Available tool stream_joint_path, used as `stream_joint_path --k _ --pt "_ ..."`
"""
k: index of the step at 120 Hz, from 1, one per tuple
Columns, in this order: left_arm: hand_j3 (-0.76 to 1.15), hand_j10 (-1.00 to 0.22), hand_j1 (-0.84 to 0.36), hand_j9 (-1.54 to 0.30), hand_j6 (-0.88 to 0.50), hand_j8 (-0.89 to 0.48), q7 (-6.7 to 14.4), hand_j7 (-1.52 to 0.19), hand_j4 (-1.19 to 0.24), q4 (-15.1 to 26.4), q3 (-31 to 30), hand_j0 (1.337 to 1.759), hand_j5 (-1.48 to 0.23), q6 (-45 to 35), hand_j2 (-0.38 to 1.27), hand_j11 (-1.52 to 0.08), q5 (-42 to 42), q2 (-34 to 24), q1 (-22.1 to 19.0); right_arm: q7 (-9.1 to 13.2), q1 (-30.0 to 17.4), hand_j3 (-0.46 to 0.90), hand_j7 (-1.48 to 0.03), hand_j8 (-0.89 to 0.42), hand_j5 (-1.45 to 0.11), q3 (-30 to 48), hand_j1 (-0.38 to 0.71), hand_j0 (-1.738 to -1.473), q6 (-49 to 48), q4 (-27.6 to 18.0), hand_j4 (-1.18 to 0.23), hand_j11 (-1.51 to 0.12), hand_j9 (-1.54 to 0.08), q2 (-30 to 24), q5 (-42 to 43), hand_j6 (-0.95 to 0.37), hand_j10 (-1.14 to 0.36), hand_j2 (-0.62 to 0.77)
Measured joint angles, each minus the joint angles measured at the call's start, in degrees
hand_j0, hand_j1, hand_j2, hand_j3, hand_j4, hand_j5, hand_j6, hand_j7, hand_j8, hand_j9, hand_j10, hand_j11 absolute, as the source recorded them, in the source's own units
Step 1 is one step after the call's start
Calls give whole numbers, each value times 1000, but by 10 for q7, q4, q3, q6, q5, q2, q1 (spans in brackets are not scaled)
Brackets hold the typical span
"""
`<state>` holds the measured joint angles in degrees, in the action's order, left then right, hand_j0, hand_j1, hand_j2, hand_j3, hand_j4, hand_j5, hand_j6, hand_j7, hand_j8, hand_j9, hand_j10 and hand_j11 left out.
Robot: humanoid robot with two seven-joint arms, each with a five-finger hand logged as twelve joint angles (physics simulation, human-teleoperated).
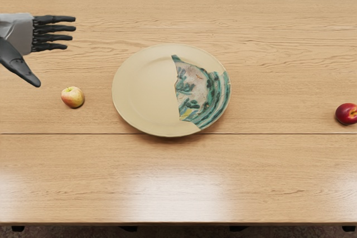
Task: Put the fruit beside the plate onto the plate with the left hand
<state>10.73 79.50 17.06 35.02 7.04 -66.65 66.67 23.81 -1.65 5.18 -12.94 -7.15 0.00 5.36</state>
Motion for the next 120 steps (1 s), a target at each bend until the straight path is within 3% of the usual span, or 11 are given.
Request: stream_joint_path --k 16,40,65,79,100,120 --pt "0 -7 343 -8 -7 -7 0 -8 -7 6 4 1658 -8 -9 1 -8 36 1 -5 0 -6 0 0 0 0 0 -349 -1658 0 0 0 0 0 0 -1 0 0 0" --pt "0 -29 318 -35 -30 -30 1 -35 -29 11 -3 1658 -35 -167 6 -35 175 27 -54 0 -8 0 0 0 0 0 -349 -1658 0 0 0 0 0 0 -2 0 0 0" --pt "0 -43 303 -52 -45 -44 0 -52 -43 49 -115 1658 -52 -439 10 -52 238 132 -45 0 -8 0 0 0 0 0 -349 -1658 0 0 0 0 0 0 -2 0 0 0" --pt "0 -50 295 -61 -51 -51 0 -61 -50 55 -168 1658 -61 -563 11 -61 257 159 -47 0 -8 0 0 0 0 0 -349 -1658 0 0 0 0 0 0 -2 0 0 0" --pt "0 -70 270 -88 -71 -71 0 -88 -70 48 -210 1658 -88 -660 16 -88 270 212 -60 0 -8 0 0 0 0 0 -349 -1658 0 0 0 0 0 0 -2 0 0 0" --pt "0 -112 218 -143 -113 -113 -3 -144 -112 23 -225 1658 -144 -692 24 -143 272 235 -70 0 -8 0 0 0 0 0 -349 -1658 0 0 0 0 0 0 -2 0 0 0"
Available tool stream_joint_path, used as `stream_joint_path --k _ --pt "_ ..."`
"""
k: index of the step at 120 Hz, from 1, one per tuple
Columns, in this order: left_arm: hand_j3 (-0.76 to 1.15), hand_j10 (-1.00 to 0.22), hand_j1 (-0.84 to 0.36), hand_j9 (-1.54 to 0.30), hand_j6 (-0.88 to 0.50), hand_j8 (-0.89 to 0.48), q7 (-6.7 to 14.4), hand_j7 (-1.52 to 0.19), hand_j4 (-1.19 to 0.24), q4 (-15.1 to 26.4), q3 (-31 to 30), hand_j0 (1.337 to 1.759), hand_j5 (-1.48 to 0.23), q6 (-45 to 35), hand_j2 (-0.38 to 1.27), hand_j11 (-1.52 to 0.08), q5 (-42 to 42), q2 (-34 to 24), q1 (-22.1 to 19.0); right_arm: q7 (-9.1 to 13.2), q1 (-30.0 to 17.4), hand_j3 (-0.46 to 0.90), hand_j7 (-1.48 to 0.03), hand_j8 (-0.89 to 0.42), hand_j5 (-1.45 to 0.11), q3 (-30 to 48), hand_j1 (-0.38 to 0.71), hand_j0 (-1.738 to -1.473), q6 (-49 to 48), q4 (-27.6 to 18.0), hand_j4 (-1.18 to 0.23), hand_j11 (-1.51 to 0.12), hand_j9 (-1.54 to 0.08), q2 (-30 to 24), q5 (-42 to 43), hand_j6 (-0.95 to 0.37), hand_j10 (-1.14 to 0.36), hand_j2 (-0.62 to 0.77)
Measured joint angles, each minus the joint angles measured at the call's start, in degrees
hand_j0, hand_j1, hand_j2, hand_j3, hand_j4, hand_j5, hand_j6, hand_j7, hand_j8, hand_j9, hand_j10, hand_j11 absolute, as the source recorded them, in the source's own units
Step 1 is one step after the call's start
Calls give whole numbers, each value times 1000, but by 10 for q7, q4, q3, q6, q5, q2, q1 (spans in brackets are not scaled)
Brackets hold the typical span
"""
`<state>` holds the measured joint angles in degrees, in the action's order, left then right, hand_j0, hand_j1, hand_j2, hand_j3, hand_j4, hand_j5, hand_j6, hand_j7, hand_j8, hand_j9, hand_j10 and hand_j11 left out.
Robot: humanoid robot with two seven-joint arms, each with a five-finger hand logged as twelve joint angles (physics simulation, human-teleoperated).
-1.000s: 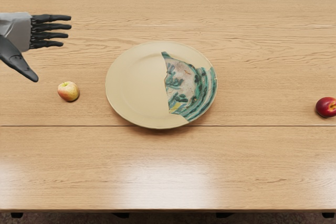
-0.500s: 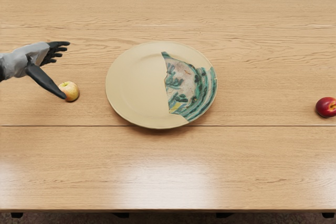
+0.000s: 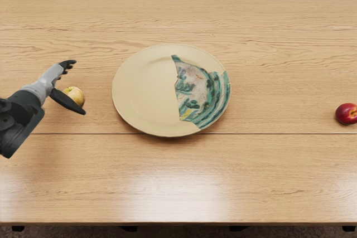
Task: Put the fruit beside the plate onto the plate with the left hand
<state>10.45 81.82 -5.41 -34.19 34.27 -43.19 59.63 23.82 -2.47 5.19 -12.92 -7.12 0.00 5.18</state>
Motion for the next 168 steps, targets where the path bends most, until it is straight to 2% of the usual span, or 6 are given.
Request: stream_joint_path --k 17,64,98,106,141,168 --pt "0 -169 150 -218 -170 -170 -1 -218 -169 -18 -4 1658 -218 -6 36 -218 1 25 -14 0 0 0 0 0 0 0 -349 -1658 0 0 0 0 0 0 0 0 0 0" --pt "0 -381 -105 -494 -381 -381 1 -494 -381 -28 -5 1658 -494 -8 79 -493 2 21 -15 0 0 0 0 0 0 0 -349 -1658 0 0 0 0 0 0 0 0 0 0" --pt "0 -478 -211 -613 -435 -364 2 -600 -487 -28 -13 1658 -594 -8 102 -613 7 20 -21 0 0 0 0 0 0 0 -349 -1658 0 0 0 0 0 0 0 0 0 0" --pt "0 -497 -237 -640 -465 -414 3 -631 -503 -28 -13 1658 -626 -8 105 -640 5 20 -22 0 0 0 0 0 0 0 -349 -1658 0 0 0 0 0 0 0 0 0 0" --pt "0 -582 -276 -762 -542 -474 7 -753 -586 -26 -14 1658 -754 -8 312 -762 3 8 -19 0 0 0 0 0 0 0 -349 -1658 0 0 0 0 0 0 0 0 0 0" --pt "0 -589 -284 -796 -527 -463 10 -796 -612 -20 -13 1657 -790 -8 313 -796 2 0 0 0 0 0 0 0 0 0 -349 -1658 0 0 0 0 0 0 0 0 0 0"
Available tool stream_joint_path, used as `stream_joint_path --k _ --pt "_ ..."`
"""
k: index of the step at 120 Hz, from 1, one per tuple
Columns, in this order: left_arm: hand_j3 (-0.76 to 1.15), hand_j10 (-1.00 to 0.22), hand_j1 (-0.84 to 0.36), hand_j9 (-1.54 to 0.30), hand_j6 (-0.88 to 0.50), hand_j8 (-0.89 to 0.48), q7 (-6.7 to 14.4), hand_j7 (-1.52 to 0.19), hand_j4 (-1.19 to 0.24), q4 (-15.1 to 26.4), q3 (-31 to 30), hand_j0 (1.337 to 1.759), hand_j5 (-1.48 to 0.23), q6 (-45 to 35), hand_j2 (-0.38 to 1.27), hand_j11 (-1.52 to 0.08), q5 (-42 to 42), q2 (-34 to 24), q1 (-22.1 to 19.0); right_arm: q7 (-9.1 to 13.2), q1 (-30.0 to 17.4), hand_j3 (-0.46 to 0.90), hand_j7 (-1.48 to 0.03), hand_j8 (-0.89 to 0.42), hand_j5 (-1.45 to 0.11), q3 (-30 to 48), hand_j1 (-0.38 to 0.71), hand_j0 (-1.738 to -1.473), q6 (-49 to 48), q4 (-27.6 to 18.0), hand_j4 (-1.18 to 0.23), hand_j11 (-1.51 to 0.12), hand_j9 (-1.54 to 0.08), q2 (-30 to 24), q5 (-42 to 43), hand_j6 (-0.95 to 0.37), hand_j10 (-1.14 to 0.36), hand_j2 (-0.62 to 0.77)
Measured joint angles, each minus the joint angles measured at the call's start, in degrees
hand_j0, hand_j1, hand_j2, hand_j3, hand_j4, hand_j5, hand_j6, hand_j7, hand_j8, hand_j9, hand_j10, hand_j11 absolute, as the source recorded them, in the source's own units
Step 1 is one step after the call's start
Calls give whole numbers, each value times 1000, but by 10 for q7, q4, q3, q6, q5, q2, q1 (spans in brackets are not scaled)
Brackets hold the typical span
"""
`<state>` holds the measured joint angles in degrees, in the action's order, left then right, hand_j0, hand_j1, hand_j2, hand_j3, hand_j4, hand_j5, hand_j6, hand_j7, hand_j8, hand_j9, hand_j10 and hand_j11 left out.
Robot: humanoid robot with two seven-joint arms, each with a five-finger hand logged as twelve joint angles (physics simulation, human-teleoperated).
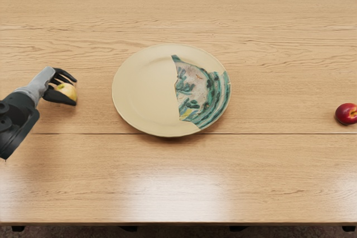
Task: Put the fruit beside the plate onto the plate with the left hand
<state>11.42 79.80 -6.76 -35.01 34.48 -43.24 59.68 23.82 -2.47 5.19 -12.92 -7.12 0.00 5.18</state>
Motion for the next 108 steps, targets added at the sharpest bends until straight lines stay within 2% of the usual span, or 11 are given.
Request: stream_joint_path --k 33,38,54,62,68,83,108 --pt "0 -590 -274 -805 -537 -473 2 -825 -617 11 -3 1657 -813 0 359 -805 -3 -18 66 0 0 0 0 0 0 0 -349 -1658 0 0 0 0 0 0 0 0 0 0" --pt "0 -588 -275 -808 -536 -463 2 -824 -620 13 -13 1656 -812 0 322 -808 -2 -10 97 0 0 0 0 0 0 0 -349 -1658 0 0 0 0 0 0 0 0 0 0" --pt "0 -590 -287 -809 -524 -471 1 -824 -621 15 -45 1657 -818 0 347 -814 -3 37 146 0 0 0 0 0 0 0 -349 -1658 0 0 0 0 0 0 0 0 0 0" --pt "0 -592 -289 -812 -517 -496 1 -824 -617 16 -57 1657 -826 0 368 -814 -5 60 158 0 0 0 0 0 0 0 -349 -1658 0 0 0 0 0 0 0 0 0 0" --pt "0 -585 -292 -817 -526 -456 1 -825 -612 16 -64 1657 -833 1 376 -817 -5 73 167 0 0 0 0 0 0 0 -349 -1658 0 0 0 0 0 0 0 0 0 0" --pt "0 -591 -290 -821 -535 -454 2 -825 -609 16 -78 1657 -839 1 388 -813 -7 108 186 0 0 0 0 0 0 0 -349 -1658 0 0 0 0 0 0 0 0 0 0" --pt "0 -579 -292 -824 -535 -444 2 -828 -605 16 -96 1657 -847 1 410 -814 -13 148 199 0 0 0 0 0 0 0 -349 -1658 0 0 0 0 0 0 0 0 0 0"
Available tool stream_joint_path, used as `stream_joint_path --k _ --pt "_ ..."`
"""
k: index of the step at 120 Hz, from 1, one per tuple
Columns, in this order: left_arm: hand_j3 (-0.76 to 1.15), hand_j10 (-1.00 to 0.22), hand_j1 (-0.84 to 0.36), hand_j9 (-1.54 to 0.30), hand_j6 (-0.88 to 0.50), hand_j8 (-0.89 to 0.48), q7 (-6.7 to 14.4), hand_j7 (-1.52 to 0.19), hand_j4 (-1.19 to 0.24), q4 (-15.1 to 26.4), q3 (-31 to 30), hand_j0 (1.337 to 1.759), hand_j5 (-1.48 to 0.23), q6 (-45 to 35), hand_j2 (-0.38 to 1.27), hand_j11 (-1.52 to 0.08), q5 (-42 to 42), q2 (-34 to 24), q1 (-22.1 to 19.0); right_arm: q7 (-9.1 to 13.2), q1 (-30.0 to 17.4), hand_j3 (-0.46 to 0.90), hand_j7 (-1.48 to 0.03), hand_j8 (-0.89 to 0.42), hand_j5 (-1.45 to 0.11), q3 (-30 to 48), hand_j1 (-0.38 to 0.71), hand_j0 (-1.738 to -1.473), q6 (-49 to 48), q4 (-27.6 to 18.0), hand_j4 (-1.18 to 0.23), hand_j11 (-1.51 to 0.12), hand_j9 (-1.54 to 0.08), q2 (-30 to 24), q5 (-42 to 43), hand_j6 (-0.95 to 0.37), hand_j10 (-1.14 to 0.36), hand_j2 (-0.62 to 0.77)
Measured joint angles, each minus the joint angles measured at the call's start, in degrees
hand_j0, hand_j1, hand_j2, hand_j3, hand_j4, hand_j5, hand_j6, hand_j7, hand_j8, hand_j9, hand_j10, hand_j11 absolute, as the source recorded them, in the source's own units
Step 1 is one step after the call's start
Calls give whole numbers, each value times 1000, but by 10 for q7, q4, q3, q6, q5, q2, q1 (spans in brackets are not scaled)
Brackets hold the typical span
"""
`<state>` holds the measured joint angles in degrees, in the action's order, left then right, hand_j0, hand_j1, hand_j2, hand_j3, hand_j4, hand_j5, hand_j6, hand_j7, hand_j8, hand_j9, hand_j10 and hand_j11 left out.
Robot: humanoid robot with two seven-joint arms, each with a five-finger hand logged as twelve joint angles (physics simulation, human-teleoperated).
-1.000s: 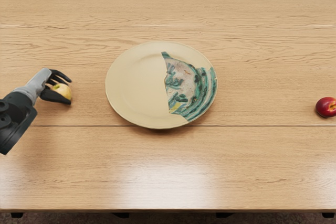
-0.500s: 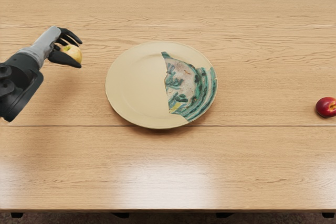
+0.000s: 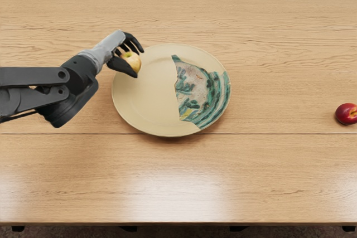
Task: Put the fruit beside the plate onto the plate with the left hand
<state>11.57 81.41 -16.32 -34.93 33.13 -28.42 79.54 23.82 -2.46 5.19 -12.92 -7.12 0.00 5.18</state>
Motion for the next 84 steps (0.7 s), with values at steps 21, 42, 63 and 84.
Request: stream_joint_path --k 21,42,63,84 --pt "0 -578 -296 -822 -538 -454 0 -827 -609 1 -9 1657 -842 0 425 -812 -4 38 -1 0 0 0 0 0 0 0 -349 -1658 0 0 0 0 0 0 0 0 0 0" --pt "0 -587 -286 -817 -547 -465 0 -817 -613 1 -11 1657 -834 0 398 -815 -7 55 -13 0 0 0 0 0 0 0 -349 -1658 0 0 0 0 0 0 0 0 0 0" --pt "0 -596 -263 -805 -563 -478 -1 -804 -608 1 -12 1657 -814 -1 360 -805 -7 57 -29 0 0 0 0 0 0 0 -349 -1658 0 0 0 0 0 0 0 0 0 0" --pt "0 -399 -61 -511 -370 -332 -1 -511 -389 0 -10 1658 -516 -1 195 -511 -7 66 -28 0 0 0 0 0 0 0 -349 -1658 0 0 0 0 0 0 0 0 0 0"
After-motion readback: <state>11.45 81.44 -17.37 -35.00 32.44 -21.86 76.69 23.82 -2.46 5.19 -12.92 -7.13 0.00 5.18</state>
